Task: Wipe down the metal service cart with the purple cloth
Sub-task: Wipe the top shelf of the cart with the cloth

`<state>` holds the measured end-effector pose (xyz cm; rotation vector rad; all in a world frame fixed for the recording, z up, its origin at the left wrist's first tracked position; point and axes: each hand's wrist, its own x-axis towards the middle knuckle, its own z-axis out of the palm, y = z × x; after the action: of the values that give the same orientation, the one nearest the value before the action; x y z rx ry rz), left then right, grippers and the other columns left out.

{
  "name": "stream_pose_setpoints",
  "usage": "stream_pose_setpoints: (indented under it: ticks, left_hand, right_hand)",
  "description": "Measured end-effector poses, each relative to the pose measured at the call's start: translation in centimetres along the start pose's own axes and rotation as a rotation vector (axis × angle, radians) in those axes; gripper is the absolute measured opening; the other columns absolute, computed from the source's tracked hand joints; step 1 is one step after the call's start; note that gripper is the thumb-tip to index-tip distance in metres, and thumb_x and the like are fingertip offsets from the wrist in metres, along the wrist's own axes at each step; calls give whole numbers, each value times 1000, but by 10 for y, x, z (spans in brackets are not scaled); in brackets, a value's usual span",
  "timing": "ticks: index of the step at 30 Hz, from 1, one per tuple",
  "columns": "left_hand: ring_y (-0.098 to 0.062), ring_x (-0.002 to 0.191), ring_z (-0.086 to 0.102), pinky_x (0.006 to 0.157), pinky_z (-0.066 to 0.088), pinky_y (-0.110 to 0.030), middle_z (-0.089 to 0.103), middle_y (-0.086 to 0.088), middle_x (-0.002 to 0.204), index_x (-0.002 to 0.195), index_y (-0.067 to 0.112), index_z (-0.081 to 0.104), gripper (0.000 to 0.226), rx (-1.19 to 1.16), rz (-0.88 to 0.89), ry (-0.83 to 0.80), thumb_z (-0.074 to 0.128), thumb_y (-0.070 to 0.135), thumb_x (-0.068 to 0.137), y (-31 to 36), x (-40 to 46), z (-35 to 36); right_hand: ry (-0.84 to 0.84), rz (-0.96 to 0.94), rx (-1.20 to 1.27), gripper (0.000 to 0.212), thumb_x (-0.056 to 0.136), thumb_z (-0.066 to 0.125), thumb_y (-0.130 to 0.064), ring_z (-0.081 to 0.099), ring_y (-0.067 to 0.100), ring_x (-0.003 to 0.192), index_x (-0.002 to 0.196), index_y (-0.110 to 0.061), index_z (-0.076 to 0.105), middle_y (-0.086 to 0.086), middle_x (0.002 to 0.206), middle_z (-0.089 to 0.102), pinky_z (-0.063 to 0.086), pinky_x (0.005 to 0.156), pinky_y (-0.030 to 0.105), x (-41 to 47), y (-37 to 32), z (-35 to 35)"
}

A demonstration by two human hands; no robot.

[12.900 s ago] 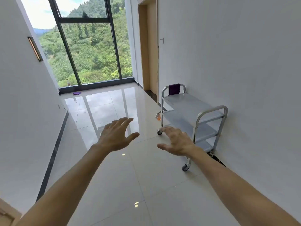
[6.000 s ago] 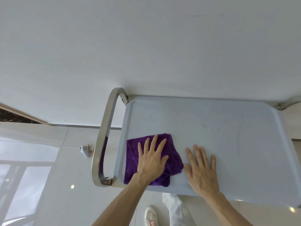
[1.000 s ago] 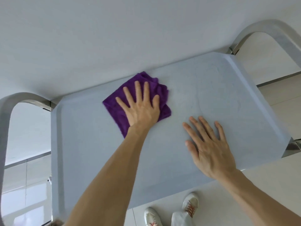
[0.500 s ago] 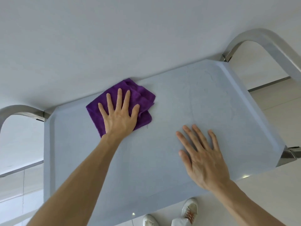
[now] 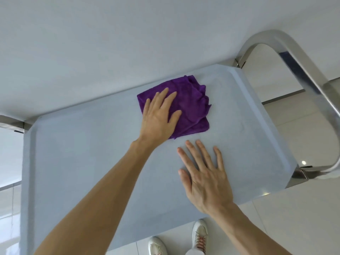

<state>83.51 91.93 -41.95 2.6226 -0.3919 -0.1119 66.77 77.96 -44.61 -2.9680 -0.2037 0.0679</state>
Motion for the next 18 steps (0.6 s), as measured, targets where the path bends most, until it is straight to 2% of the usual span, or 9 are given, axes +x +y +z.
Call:
stream_pose_setpoints:
  ticks: [2,4,7,9,11,12,14,16,18]
  left_hand:
    - [-24,150,20,123,11,-48,25,-1,162,151,21,37,55,28,-70,69,49,36,100,-17,-30,-9]
    - [-23,151,17,122,8,-50,21,-2,163,153,21,31,58,94,-157,59,44,40,101,-29,-63,-9]
    - [-17,153,2,123,-1,-50,11,-3,166,158,17,16,67,195,-277,13,20,54,102,-33,-98,-1]
    - [-15,153,-3,123,-2,-49,6,-3,166,158,15,11,71,276,-277,11,9,56,101,-33,-104,5]
    - [-15,153,-3,123,-1,-50,7,-3,166,158,16,11,71,307,-261,24,7,57,100,-34,-102,8]
    - [-15,153,-3,123,0,-50,7,-3,166,158,16,11,71,312,-260,31,7,57,100,-35,-101,9]
    - [-14,153,-3,123,1,-50,9,-1,166,158,17,12,71,312,-260,48,7,58,100,-38,-102,10]
    - [-14,153,1,123,4,-50,12,-1,165,158,18,15,70,308,-259,52,10,57,100,-39,-101,10]
    - [-14,153,2,123,4,-50,12,-1,165,158,18,16,69,310,-262,46,10,55,101,-38,-101,9]
  right_hand:
    - [7,-9,10,55,104,30,-46,12,21,153,156,-30,24,-3,164,22,17,119,59,0,0,0]
    - [18,-18,22,55,104,32,-46,12,22,153,156,-29,27,-2,164,23,17,118,59,0,-1,0]
    - [37,-22,34,54,103,36,-44,14,22,153,154,-28,31,-2,163,25,19,117,60,0,0,-1]
    - [62,-31,45,53,102,40,-43,18,23,152,153,-27,35,-1,162,28,21,117,60,-2,0,-1]
    - [104,-48,39,52,100,46,-42,28,25,149,149,-25,44,-1,159,36,26,114,60,-1,0,-1]
    - [128,-57,35,50,97,50,-41,37,28,144,143,-24,51,1,154,44,31,110,59,2,0,-4]
    - [210,-52,75,38,93,55,-38,56,34,121,126,-21,64,3,136,58,40,97,54,25,-1,-18]
    - [311,-54,140,30,94,55,-34,57,33,107,117,-19,66,4,126,61,43,92,49,63,-2,-33]
    - [329,-112,219,34,96,54,-31,55,33,115,124,-16,64,7,133,58,44,97,48,109,-5,-46]
